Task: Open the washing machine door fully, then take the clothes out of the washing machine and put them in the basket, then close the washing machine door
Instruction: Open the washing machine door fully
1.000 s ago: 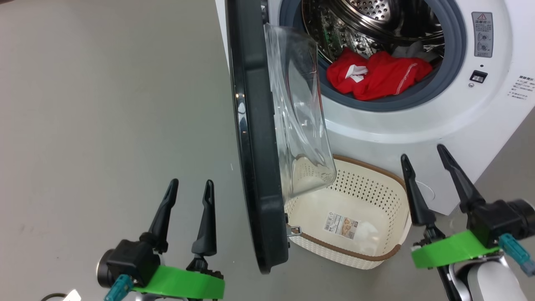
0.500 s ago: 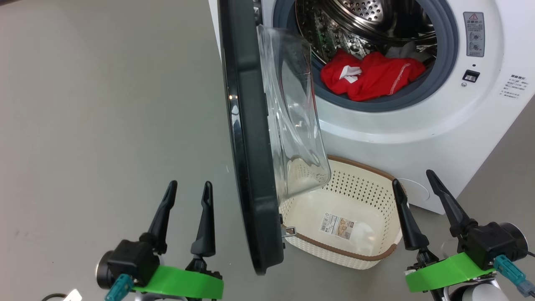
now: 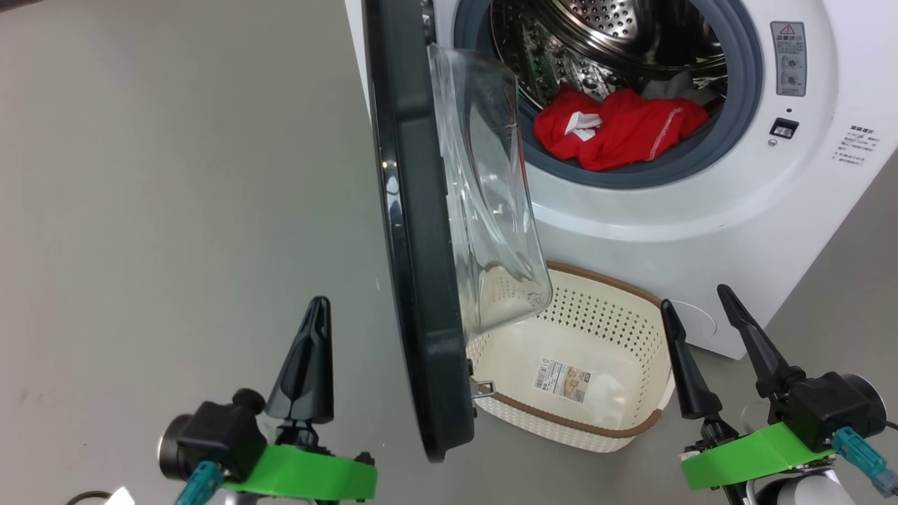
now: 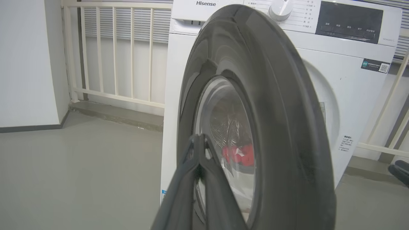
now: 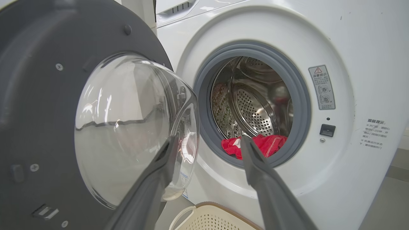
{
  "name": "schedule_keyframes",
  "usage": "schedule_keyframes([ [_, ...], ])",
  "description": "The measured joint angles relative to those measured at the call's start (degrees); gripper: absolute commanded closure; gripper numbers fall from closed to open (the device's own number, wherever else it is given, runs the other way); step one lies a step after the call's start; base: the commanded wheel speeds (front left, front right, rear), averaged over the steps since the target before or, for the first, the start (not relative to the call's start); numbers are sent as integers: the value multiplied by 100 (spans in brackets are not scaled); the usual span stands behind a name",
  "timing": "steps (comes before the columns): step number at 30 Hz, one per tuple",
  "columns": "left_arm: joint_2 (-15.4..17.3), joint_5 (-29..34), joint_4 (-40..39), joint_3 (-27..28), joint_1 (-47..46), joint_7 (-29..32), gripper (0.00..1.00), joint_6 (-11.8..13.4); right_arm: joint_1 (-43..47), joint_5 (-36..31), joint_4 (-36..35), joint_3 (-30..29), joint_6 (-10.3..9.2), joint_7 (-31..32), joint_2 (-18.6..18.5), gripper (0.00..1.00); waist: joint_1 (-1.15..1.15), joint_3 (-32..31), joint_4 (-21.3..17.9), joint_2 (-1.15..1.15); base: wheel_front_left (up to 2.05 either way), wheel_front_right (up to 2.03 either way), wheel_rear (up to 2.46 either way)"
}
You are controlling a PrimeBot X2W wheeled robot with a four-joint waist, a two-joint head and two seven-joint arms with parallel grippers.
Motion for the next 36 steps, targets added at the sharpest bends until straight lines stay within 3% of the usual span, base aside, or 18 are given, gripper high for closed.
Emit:
schedule_keyframes([
  [12, 4, 382, -1365, -136, -12, -2, 100, 100, 0, 194, 19, 0, 0, 0, 1, 0, 0, -78, -120, 0, 0, 0, 0],
  [18, 41, 512, -1839, -487, -60, 96, 100, -16, 0, 212, 22, 1, 0, 0, 2, 0, 0, -113, -175, 0, 0, 0, 0],
  [27, 46, 547, -1750, -1047, -149, 343, 100, -118, 0, 257, 13, 53, 0, 0, 3, 0, 0, -97, -281, 0, 0, 0, 0],
  [36, 52, 344, -879, -1291, -183, 592, 100, -167, 0, 303, 11, 38, 0, 0, 5, 0, 0, -75, -413, 0, 0, 0, 0],
])
